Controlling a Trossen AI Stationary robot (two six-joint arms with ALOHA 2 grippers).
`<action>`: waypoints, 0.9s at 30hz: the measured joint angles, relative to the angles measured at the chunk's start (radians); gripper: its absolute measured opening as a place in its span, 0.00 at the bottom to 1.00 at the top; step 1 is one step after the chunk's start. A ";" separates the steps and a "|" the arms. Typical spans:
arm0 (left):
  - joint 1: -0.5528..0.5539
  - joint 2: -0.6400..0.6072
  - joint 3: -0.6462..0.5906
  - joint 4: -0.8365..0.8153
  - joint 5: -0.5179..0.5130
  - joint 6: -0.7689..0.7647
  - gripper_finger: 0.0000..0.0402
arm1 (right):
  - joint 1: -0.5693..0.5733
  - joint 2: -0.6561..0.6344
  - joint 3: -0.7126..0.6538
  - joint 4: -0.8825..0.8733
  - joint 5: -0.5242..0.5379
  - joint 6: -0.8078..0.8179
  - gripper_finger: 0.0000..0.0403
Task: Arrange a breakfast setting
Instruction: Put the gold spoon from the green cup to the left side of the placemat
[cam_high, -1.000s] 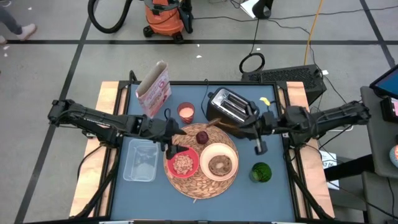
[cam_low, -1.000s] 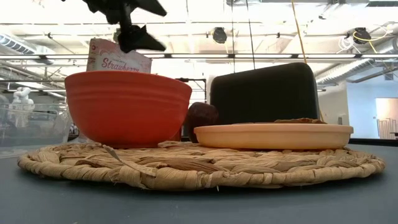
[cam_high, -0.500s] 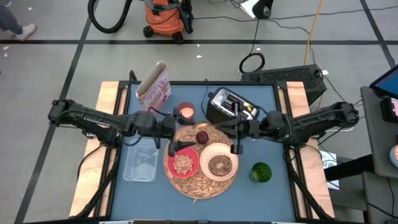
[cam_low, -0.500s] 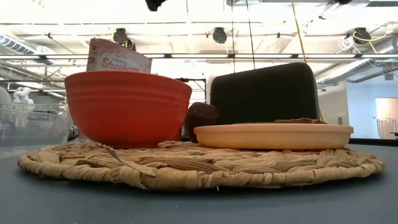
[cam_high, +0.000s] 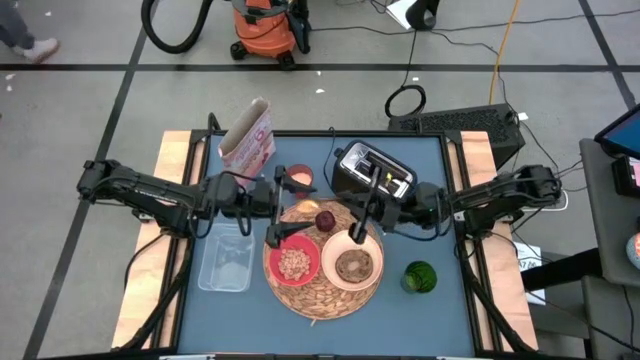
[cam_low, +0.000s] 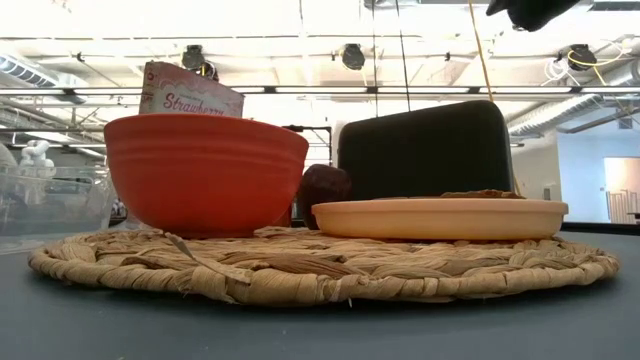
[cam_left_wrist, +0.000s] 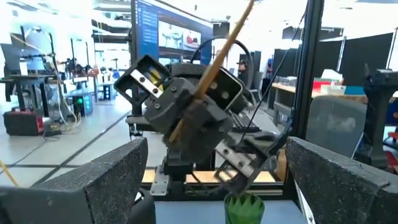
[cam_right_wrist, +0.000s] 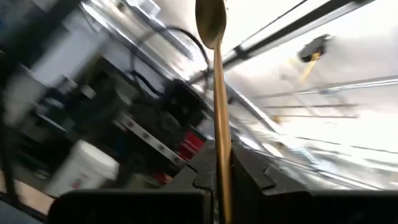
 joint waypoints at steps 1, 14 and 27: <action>0.000 0.000 0.000 0.003 -0.009 -0.002 0.96 | -0.001 0.006 0.000 0.012 0.024 -0.030 0.04; 0.000 0.116 0.000 0.300 -0.312 0.044 0.96 | -0.055 0.029 0.000 0.066 0.057 -0.306 0.04; 0.000 0.309 0.000 0.730 -0.314 0.083 0.96 | -0.072 0.029 0.000 0.065 0.059 -0.554 0.04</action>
